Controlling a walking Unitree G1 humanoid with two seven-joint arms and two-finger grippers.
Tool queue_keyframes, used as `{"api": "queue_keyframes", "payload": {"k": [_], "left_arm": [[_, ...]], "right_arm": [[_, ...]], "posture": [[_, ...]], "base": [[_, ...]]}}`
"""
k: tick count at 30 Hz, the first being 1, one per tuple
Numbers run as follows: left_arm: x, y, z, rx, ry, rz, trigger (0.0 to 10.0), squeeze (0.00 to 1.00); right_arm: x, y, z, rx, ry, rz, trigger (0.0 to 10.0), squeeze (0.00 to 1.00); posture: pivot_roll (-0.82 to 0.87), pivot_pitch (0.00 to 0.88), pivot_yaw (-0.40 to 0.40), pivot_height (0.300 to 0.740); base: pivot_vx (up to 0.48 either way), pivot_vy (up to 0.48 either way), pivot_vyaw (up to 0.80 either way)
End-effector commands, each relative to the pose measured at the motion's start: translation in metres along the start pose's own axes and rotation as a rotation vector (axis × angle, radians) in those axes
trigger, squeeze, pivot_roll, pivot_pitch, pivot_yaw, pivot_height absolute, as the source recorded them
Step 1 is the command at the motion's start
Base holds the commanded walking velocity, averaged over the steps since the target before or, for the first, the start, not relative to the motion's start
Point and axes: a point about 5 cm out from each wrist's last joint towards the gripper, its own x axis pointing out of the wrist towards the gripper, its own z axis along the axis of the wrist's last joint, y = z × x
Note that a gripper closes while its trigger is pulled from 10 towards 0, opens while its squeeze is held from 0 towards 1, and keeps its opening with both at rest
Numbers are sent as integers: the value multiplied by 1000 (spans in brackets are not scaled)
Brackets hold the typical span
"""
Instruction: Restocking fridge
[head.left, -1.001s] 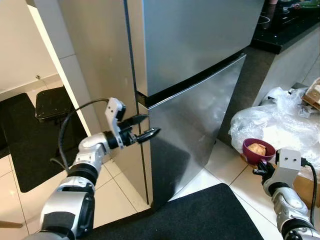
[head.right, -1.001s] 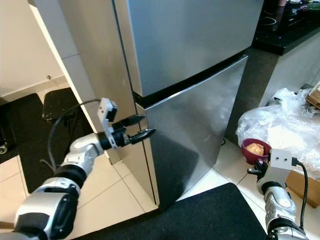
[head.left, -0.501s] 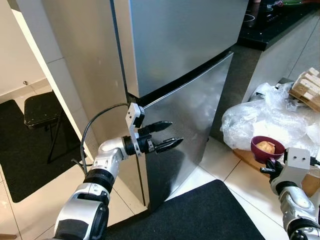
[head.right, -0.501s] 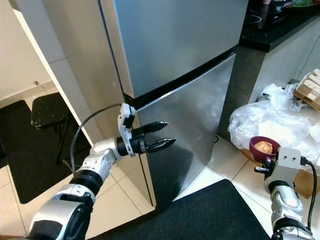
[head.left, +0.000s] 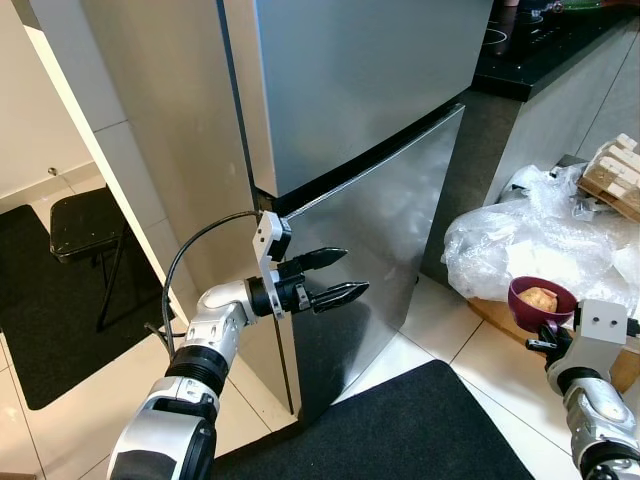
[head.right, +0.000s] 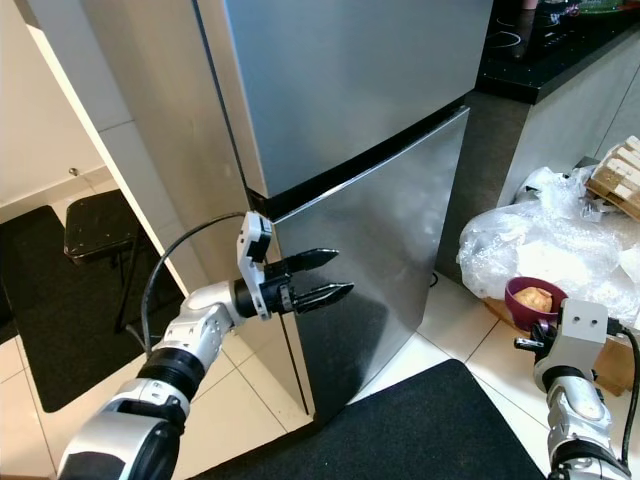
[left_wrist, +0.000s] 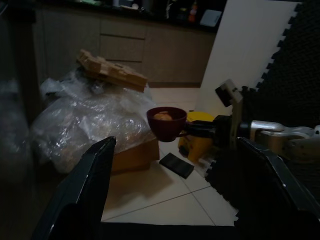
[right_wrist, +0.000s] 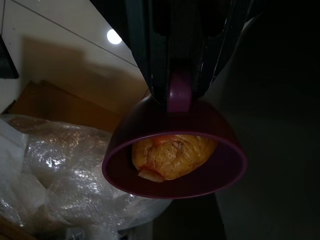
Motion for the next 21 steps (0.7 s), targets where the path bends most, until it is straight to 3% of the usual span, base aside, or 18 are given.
{"api": "queue_keyframes", "payload": {"k": [1,5,8,11,13,18,21], "left_arm": [[-15,5,0,22,27,51,10000,0],[-41,18,5,51,32,201,10000,0],[-70,29,16,91,14,348,10000,0],[-78,32,19,105,9,391,10000,0],[-91,37,25,128,4,467,10000,0],[-98,43,30,165,4,553,10000,0],[-90,44,31,157,-22,558,10000,0]], "right_arm": [[1,-6,9,10,-57,-24,10000,0],[0,-5,8,10,-57,-30,10000,0],[-2,-6,6,9,-57,-35,10000,0],[-2,-7,5,8,-57,-36,10000,0],[-3,-8,5,0,-56,-35,10000,0],[-3,-7,7,-14,-70,-24,10000,0],[-3,-6,10,-23,-94,-13,10000,0]], "posture": [[-92,0,82,739],[-97,0,92,739],[-104,0,100,739],[-104,0,101,739],[-99,0,98,739],[-104,0,101,739],[-104,6,98,739]], "base": [[0,0,0],[0,0,0],[0,0,0],[0,0,0],[0,0,0],[0,0,0],[0,0,0]]}}
